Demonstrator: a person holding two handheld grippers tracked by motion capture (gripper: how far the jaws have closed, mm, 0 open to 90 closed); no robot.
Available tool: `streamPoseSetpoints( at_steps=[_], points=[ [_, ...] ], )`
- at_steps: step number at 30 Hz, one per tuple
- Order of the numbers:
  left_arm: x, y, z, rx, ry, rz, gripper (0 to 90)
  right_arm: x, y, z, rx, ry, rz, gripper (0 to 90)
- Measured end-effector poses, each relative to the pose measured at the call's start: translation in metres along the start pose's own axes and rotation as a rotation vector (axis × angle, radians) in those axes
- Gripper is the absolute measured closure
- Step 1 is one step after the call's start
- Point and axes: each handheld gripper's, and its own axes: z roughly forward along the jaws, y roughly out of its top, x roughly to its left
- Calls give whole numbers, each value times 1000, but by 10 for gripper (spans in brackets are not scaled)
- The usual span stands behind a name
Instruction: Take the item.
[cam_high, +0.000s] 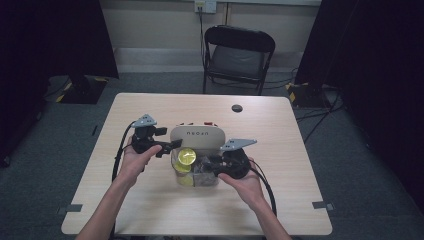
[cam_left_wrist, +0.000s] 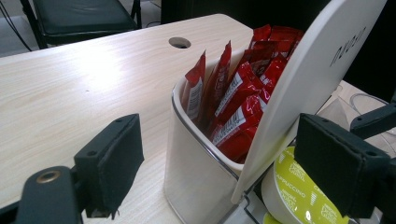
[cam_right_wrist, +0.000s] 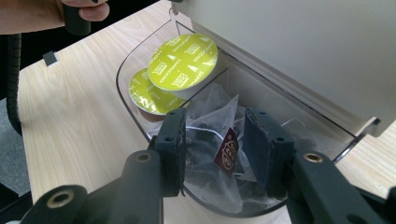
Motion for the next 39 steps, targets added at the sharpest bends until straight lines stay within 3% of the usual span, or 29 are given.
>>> streamPoseSetpoints(
  at_steps=[13, 24, 27, 39],
  points=[
    [3, 0, -1, -4, -12, -8, 155, -2, -2, 3, 21, 18, -4, 831],
    [3, 0, -1, -1, -12, -15, 155, -2, -2, 3, 25, 21, -1, 839],
    [3, 0, -1, -1, -12, -16, 155, -1, -2, 2, 16, 21, -6, 890],
    [3, -1, -2, -1, -10, -17, 155, 0, 1, -3, -20, 17, -14, 900]
  ],
)
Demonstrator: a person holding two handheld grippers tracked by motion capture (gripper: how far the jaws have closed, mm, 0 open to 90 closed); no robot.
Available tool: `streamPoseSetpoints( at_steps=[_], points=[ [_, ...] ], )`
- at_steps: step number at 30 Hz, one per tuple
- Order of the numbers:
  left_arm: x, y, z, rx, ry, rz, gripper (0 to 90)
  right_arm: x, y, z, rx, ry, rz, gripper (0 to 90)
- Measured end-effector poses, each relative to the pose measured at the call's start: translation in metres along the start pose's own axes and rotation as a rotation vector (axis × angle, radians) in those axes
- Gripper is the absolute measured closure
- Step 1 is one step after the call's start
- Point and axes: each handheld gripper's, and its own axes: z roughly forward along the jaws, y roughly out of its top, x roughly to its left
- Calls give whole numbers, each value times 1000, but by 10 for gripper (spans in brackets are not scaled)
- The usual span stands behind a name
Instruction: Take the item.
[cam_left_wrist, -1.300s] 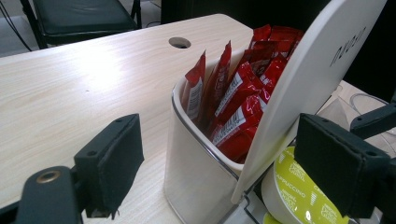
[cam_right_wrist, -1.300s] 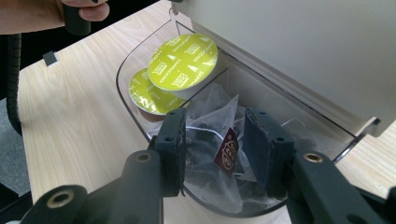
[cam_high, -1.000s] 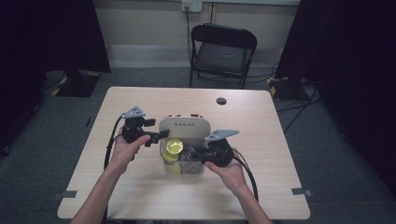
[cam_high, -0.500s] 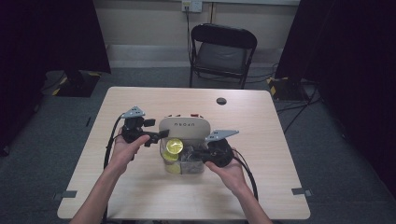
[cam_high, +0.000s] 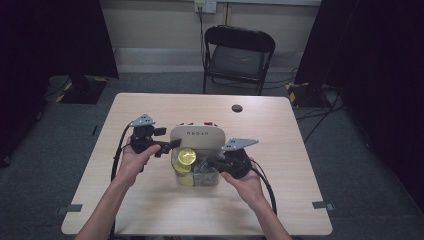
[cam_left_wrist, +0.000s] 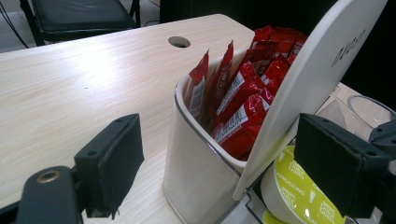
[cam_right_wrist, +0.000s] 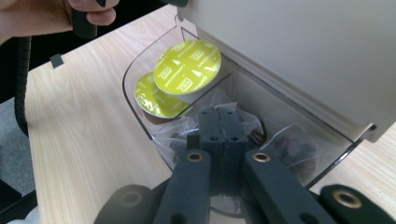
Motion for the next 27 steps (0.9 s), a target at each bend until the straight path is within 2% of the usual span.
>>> streamPoseSetpoints(
  at_steps=[4, 27],
  points=[
    [0, 0, 0, 3, 1, 2, 155, 1, 2, -5, -33, -7, 3, 900],
    [0, 0, 1, 14, 5, 6, 155, 3, 7, -16, -68, 0, -6, 900]
  ],
)
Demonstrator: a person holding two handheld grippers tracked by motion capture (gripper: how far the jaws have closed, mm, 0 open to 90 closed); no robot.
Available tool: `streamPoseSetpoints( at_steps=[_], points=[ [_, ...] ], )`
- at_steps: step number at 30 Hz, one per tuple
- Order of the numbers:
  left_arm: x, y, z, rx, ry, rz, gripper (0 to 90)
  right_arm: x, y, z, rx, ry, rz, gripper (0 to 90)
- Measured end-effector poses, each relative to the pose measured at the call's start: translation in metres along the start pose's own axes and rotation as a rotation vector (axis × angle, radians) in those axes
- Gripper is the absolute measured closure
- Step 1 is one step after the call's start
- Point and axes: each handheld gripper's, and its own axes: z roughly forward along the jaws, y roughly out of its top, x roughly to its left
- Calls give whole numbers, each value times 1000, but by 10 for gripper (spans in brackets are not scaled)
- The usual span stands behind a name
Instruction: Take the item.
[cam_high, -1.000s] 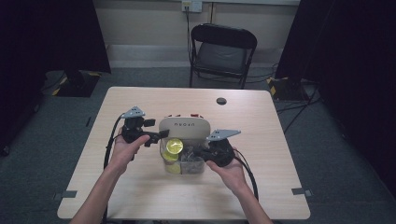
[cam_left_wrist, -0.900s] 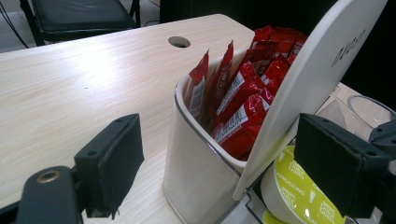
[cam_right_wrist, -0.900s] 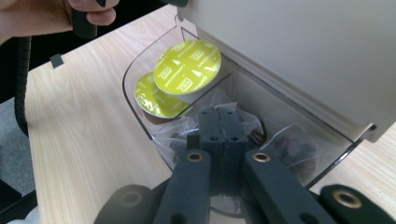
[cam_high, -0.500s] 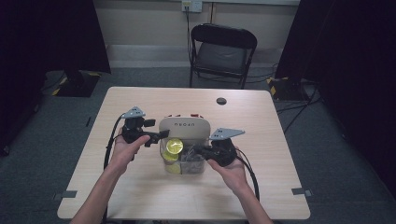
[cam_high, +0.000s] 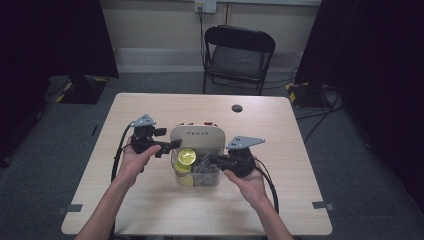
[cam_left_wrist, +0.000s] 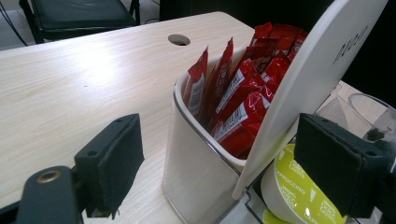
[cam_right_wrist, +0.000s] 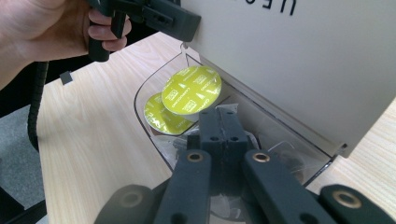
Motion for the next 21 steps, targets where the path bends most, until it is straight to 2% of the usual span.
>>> streamPoseSetpoints(
  at_steps=[21],
  points=[
    [0, -1, 1, 4, 0, 1, 156, -5, 5, -17, -38, -2, 8, 900]
  ],
)
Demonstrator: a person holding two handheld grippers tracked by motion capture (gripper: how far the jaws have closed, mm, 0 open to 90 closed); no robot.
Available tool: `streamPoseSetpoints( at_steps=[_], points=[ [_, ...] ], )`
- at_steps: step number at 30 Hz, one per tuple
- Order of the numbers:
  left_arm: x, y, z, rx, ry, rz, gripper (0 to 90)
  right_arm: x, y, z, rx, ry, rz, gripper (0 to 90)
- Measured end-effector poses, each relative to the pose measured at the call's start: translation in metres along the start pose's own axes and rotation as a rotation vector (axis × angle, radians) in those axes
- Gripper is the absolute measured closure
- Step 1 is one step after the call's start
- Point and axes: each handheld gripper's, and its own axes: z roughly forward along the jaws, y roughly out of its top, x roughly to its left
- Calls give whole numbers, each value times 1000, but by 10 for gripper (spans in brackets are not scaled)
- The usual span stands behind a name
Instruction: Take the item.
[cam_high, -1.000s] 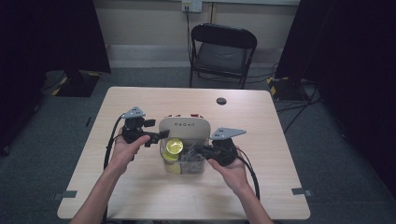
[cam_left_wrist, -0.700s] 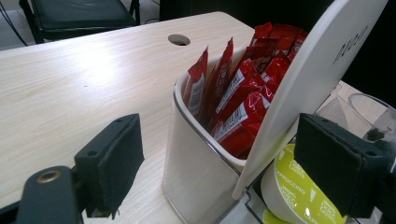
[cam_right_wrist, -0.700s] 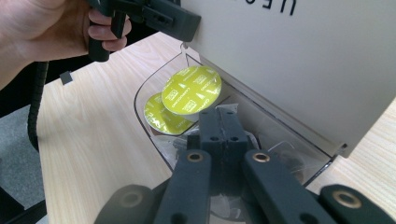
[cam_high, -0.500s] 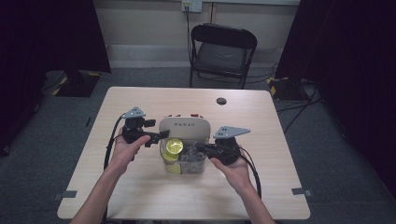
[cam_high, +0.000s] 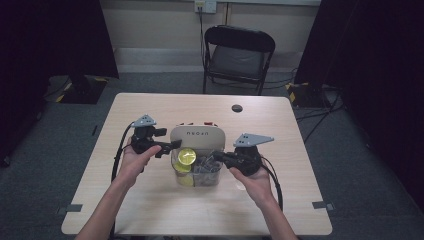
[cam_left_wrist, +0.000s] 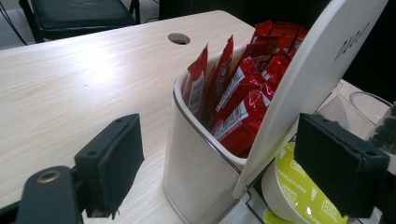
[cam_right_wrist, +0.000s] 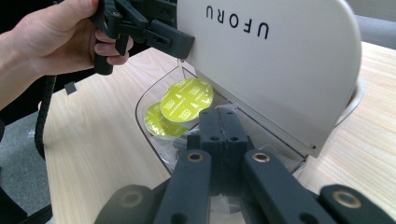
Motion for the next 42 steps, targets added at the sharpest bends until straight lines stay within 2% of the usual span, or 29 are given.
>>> streamPoseSetpoints(
  at_steps=[15, 42],
  points=[
    [-1, -1, 1, -5, -1, -3, 156, -3, 1, -11, -19, -13, 7, 900],
    [-2, -2, 3, 7, -2, 1, 163, -15, -3, -44, -68, -47, 35, 900]
  ],
)
